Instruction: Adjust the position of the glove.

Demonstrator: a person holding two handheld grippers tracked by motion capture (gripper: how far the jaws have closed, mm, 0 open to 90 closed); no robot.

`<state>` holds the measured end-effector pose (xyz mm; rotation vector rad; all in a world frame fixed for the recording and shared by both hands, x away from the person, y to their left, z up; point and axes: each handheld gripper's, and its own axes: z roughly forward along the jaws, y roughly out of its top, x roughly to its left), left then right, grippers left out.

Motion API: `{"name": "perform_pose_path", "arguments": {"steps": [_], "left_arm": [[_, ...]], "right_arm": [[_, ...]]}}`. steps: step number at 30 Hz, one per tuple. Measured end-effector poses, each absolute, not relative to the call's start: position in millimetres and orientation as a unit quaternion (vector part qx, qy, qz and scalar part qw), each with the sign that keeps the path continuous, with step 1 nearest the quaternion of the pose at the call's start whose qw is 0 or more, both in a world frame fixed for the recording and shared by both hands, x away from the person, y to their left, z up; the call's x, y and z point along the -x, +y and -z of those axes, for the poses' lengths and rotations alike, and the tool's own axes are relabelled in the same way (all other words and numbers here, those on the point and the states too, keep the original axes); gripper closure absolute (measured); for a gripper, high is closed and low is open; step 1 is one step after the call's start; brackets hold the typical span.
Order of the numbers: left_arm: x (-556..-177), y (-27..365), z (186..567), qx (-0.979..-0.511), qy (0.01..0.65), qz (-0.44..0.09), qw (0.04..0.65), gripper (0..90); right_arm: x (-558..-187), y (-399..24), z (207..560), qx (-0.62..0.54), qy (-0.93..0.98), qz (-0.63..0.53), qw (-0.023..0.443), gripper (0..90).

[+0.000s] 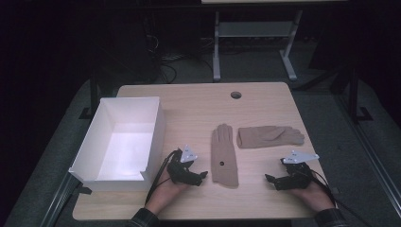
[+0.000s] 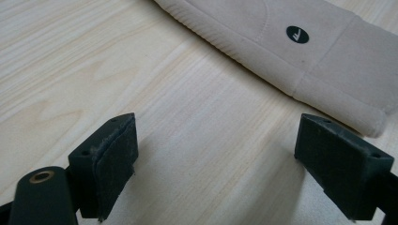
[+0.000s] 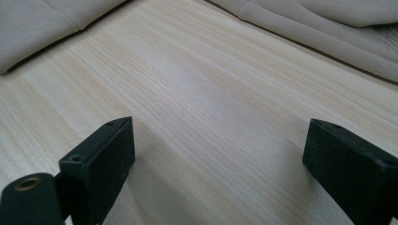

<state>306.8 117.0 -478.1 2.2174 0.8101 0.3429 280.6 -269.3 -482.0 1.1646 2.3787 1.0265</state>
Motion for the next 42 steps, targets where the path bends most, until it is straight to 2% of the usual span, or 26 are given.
{"name": "perform_pose_path", "arguments": {"steps": [9,12,13,14,19,21,22,23,24,25,29,42], "left_arm": [[-303.6,118.8,477.8,-0.871,0.298,-0.126,0.370,12.6],[-303.2,118.8,477.8,-0.871,0.298,-0.126,0.370,12.6],[-303.2,118.9,477.8,-0.871,0.298,-0.126,0.370,12.6],[-303.3,118.9,477.8,-0.871,0.298,-0.126,0.370,12.6],[-302.9,119.0,477.9,-0.871,0.299,-0.127,0.370,12.6],[-301.4,118.8,477.8,-0.870,0.300,-0.126,0.370,12.6],[-301.1,118.8,477.8,-0.871,0.299,-0.127,0.369,12.6],[-301.0,118.8,477.7,-0.871,0.299,-0.127,0.369,12.6],[-300.9,118.7,477.7,-0.871,0.299,-0.127,0.369,12.6],[-300.9,118.7,477.7,-0.871,0.299,-0.127,0.370,12.6],[-300.7,118.2,478.0,-0.869,0.301,-0.126,0.372,12.6],[-301.1,118.6,477.5,-0.871,0.298,-0.127,0.370,12.5]], "right_arm": [[-282.0,-269.5,482.0,-0.402,0.829,-0.358,0.149,9.2],[-283.3,-269.0,480.2,-0.402,0.830,-0.357,0.146,15.9],[-285.6,-268.2,478.2,-0.406,0.831,-0.352,0.146,20.9],[-285.6,-268.2,478.2,-0.406,0.831,-0.352,0.146,20.9],[-289.4,-265.1,472.0,-0.403,0.832,-0.352,0.146,41.8],[-293.2,-263.8,468.0,-0.399,0.831,-0.361,0.142,55.4],[-293.2,-263.8,468.0,-0.399,0.831,-0.361,0.142,55.4],[-294.9,-263.5,467.0,-0.395,0.831,-0.365,0.139,61.1],[-298.8,-263.1,466.2,-0.394,0.833,-0.366,0.132,71.3],[-298.8,-263.1,466.2,-0.394,0.833,-0.366,0.132,71.3],[-307.8,-263.3,465.1,-0.400,0.825,-0.384,0.109,89.8],[-338.5,-252.8,455.2,-0.396,0.821,-0.400,0.098,90.0]]}}
